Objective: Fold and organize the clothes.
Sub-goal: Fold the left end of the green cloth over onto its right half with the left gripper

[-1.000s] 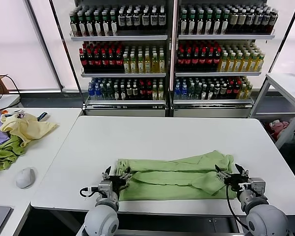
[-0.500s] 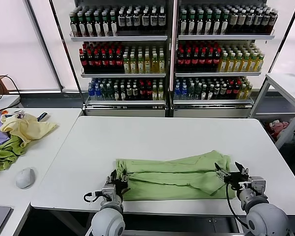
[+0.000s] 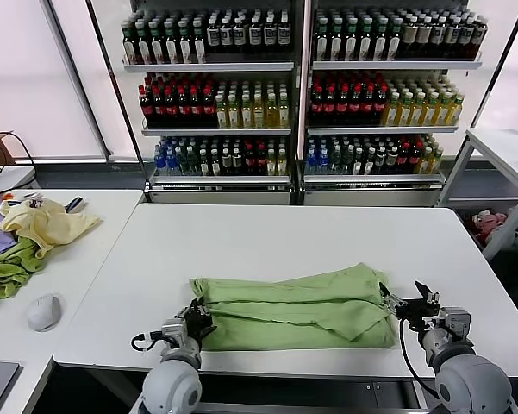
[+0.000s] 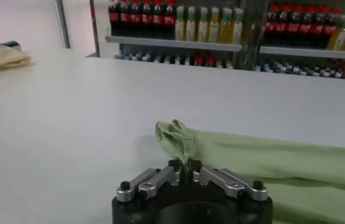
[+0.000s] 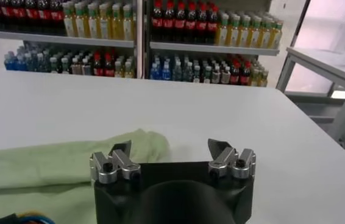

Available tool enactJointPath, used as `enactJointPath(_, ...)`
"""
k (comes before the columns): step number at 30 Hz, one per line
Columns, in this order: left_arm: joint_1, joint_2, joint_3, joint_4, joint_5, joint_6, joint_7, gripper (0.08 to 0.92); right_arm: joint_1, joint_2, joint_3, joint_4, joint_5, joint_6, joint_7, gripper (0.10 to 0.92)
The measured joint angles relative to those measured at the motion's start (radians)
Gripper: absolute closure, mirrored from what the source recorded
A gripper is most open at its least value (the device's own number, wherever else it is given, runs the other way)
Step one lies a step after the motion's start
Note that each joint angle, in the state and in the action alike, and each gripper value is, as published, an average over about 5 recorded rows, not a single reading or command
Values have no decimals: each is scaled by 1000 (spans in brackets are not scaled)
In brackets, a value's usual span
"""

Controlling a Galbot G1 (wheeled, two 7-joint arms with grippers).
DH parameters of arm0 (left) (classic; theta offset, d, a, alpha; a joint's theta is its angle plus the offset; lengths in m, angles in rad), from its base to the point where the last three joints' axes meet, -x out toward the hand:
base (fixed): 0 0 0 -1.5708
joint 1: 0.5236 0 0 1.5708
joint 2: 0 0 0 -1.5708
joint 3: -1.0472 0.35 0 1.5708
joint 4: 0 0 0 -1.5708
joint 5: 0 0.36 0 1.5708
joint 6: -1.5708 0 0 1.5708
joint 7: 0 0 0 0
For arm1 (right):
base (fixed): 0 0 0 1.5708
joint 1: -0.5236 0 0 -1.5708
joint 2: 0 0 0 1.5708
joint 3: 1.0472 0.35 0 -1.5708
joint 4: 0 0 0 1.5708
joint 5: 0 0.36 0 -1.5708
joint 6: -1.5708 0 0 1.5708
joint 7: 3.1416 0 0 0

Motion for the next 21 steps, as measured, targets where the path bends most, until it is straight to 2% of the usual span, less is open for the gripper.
enactJointPath(15,9,240,-261,-46,-134,-12,83,862,12,-6,-2,8,8,10,3,203)
enactJointPath(21,16,291,-342,-96,-217,11,97,862,5,-6,-2,15,6,12,3,203)
